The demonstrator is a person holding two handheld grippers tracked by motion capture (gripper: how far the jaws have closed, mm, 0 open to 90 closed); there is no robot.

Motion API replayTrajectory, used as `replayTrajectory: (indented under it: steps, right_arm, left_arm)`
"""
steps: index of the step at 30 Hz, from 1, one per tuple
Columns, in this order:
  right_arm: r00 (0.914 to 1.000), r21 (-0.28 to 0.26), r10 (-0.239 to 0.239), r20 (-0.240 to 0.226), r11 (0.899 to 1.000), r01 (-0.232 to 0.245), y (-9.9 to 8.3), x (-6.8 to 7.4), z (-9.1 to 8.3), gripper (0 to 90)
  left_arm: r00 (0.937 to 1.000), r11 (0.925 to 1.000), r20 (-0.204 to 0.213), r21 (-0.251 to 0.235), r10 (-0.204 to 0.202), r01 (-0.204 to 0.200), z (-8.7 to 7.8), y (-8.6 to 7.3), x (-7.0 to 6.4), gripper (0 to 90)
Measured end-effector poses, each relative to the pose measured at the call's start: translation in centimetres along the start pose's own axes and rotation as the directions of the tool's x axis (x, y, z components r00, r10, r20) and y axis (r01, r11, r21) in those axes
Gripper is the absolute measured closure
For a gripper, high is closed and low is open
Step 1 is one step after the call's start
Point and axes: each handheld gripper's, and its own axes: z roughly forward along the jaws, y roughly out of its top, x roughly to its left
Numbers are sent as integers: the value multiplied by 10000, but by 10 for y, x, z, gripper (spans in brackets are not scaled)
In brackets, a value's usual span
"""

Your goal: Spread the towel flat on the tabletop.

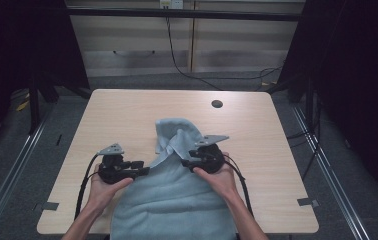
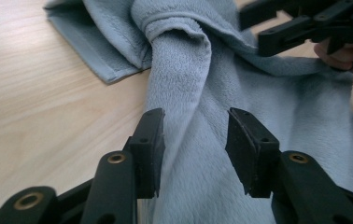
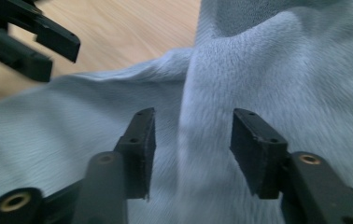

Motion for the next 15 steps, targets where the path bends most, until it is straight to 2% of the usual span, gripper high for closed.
replayTrajectory:
  steps: [1, 2, 3, 4, 5, 6, 7, 8, 9, 10, 12, 13, 14, 15]
  right_arm:
    - [10000, 0, 0, 0, 10000, 0, 0, 0, 0, 495]
    - [9999, 175, -117, 100, 9998, 116, 3, 0, 8, 481]
    - [9993, 556, -276, 249, 9981, 262, 6, 2, 22, 490]
    - [9985, 662, -420, 354, 9970, 396, 7, 2, 26, 546]
    - [9973, 793, -542, 494, 9956, 502, 7, 4, 28, 684]
    - [9965, 791, -607, 582, 9953, 560, 7, 4, 27, 791]
    - [9975, 624, -455, 540, 9972, 421, 6, 3, 24, 874]
    - [9975, 624, -455, 540, 9972, 421, 6, 3, 24, 874]
    - [9983, 72, -121, 567, 9999, 117, 5, -1, 11, 899]
    - [9981, -212, -40, 622, 9998, 53, 4, -3, 2, 900]
    - [9951, -618, 130, 980, 9981, -70, 2, -9, -18, 900]
    - [9932, -886, 325, 1116, 9958, -226, 0, -14, -29, 900]
    - [9917, -1125, 574, 1149, 9927, -444, -2, -19, -41, 900]
    - [9917, -1125, 574, 1149, 9927, -444, -2, -19, -41, 900]
  left_arm:
    - [10000, 10000, 0, 0, 0, 0, 0, 0, 0, 550]
    - [9999, 9998, -118, 174, -18, 20, 7, 2, 0, 550]
    - [10000, 9997, -21, 238, -68, 69, 12, 2, 1, 544]
    - [9991, 9982, -421, 598, -30, 55, 22, 1, 2, 554]
    - [9991, 9982, -421, 598, -30, 55, 22, 1, 2, 611]
    - [9993, 9968, -375, 800, -56, 86, 26, -2, 4, 719]
    - [9987, 9973, -497, 717, -101, 137, 26, -7, 6, 824]
    - [9987, 9973, -497, 717, -101, 137, 26, -7, 6, 885]
    - [9989, 9978, -288, 538, -366, 381, 23, -8, 8, 893]
    - [9973, 9976, -382, 293, -621, 633, 14, -10, 10, 895]
    - [9976, 9978, -372, 296, -576, 588, 9, -11, 12, 897]
    - [9964, 9977, -588, 250, -615, 630, -2, -14, 14, 898]
    - [9964, 9977, -588, 250, -615, 630, -2, -14, 14, 899]
    - [9965, 9975, -513, 221, -663, 675, -8, -16, 15, 899]
